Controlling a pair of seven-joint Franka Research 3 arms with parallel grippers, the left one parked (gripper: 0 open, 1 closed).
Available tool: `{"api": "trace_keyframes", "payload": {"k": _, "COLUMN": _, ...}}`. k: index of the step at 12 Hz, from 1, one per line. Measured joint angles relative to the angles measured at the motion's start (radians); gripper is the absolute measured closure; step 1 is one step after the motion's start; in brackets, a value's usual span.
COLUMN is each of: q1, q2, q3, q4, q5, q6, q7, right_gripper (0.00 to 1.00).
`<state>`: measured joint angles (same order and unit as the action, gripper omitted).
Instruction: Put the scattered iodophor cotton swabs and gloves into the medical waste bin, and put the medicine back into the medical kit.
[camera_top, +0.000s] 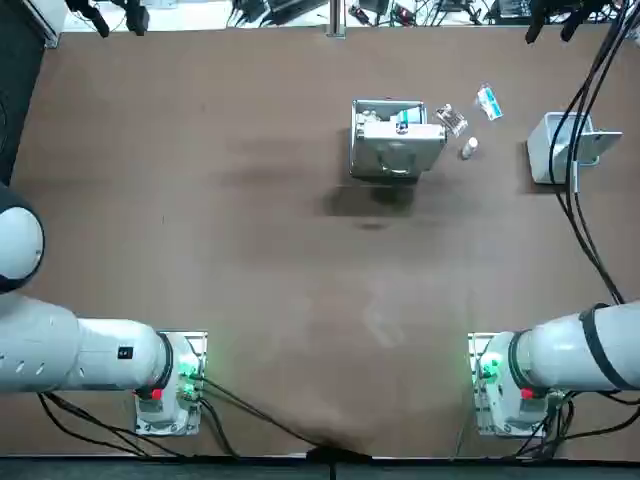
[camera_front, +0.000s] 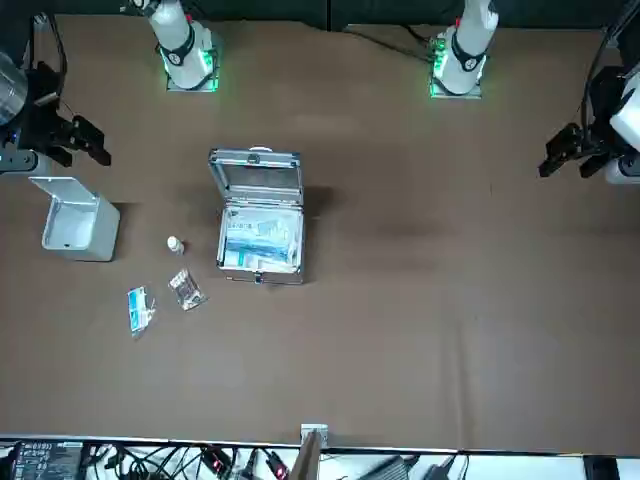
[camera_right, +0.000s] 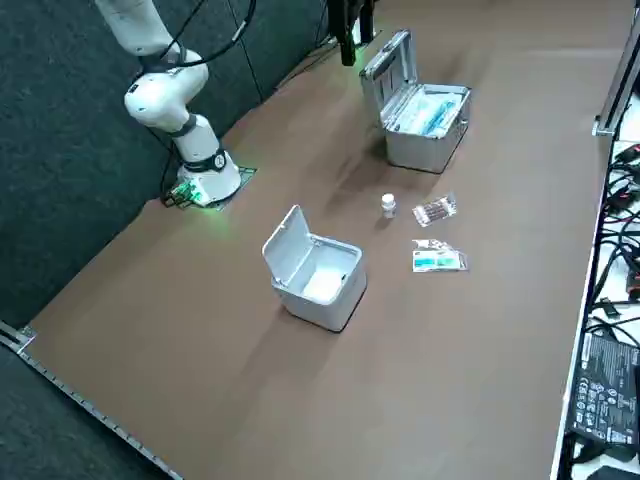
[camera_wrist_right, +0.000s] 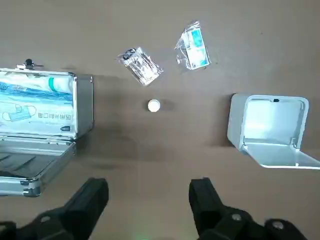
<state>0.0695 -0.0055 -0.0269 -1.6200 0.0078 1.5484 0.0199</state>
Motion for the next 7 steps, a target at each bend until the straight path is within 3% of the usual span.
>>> {"api": "trace_keyframes", "payload": {"k": 7, "q1": 0.000, "q2": 0.024, "q3": 0.000, "q4": -0.001, "q5": 0.000, "q6": 0.014, "q7": 0.001, "right_gripper": 0.00}}
